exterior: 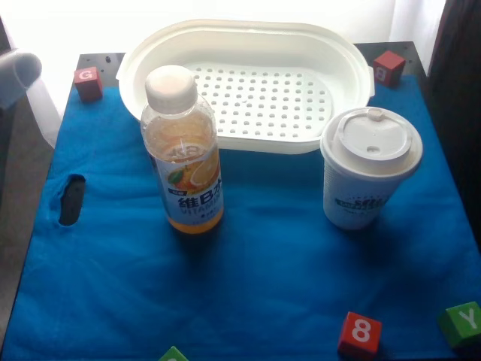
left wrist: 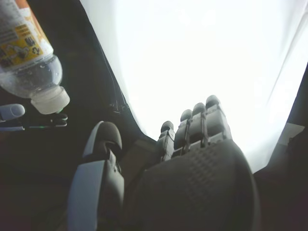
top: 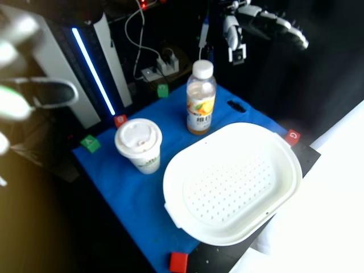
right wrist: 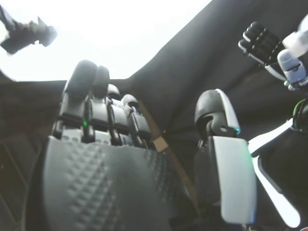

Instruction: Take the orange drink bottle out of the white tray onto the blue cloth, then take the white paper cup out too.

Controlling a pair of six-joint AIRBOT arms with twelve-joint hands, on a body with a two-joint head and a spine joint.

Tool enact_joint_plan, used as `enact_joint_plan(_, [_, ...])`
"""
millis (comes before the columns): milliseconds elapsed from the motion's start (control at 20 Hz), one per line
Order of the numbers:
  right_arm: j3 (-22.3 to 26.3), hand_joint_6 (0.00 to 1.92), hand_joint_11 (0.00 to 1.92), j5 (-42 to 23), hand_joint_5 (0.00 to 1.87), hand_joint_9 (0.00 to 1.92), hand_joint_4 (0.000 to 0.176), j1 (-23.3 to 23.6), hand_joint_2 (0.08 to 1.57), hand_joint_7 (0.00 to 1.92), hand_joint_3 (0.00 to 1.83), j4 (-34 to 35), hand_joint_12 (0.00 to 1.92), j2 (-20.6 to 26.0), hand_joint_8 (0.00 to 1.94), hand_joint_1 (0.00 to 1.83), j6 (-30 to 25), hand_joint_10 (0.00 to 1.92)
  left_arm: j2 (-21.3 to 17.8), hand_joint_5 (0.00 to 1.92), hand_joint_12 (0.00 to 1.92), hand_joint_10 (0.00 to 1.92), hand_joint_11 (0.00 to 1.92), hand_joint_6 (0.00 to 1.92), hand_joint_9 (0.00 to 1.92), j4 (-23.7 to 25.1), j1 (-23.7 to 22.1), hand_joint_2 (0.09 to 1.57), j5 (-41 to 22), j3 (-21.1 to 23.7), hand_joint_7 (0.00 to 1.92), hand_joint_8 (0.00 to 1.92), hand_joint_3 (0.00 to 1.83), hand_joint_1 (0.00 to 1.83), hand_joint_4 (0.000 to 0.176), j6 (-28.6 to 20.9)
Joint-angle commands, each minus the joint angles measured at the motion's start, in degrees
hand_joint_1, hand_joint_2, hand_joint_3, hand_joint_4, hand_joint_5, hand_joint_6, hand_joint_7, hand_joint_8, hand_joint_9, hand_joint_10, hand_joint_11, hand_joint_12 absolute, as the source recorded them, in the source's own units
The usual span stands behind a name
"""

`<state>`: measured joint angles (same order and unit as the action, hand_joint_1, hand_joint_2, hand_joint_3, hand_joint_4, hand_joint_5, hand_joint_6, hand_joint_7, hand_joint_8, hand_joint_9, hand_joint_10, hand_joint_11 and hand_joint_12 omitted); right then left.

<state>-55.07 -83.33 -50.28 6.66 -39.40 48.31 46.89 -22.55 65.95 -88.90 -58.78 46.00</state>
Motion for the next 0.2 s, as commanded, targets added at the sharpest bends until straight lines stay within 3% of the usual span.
enact_joint_plan(0, [0.14,0.0,0.0,-8.32,0.0,0.0,0.087,0.41,1.18,0.0,0.0,0.98,1.92,0.48,0.0,0.51,-0.04,0.06,-0.39,0.0,0.0,0.0,0.0,0.0,0.0,-0.12,-0.56,1.19,-8.72,0.13,0.0,0.0,0.0,0.56,0.131,0.17])
enact_joint_plan(50, [0.41,0.0,0.0,-9.45,0.0,0.0,0.059,0.41,1.15,0.05,0.0,0.98,1.86,0.79,0.03,0.42,-0.06,0.41,-0.55,0.0,0.04,0.0,0.02,0.0,0.0,-0.09,-0.56,1.18,-9.63,0.29,0.0,0.0,0.0,0.66,0.125,0.17])
enact_joint_plan(100, [0.58,0.03,0.0,-9.91,0.06,0.0,0.042,0.41,1.15,0.08,0.0,0.98,1.81,0.93,0.05,0.38,-0.08,0.57,-0.61,0.06,0.27,0.0,0.0,0.0,0.04,0.01,-0.56,1.17,-10.21,0.33,0.0,0.0,0.0,0.69,0.096,0.17])
enact_joint_plan(150, [0.66,0.03,0.0,-10.46,0.06,0.0,0.042,0.41,1.15,0.08,0.0,0.98,1.81,1.0,0.05,0.38,-0.18,0.57,-0.71,0.06,0.27,0.0,0.0,0.0,0.04,0.23,-0.56,1.17,-10.27,0.39,0.0,0.0,0.0,0.69,0.096,0.19])
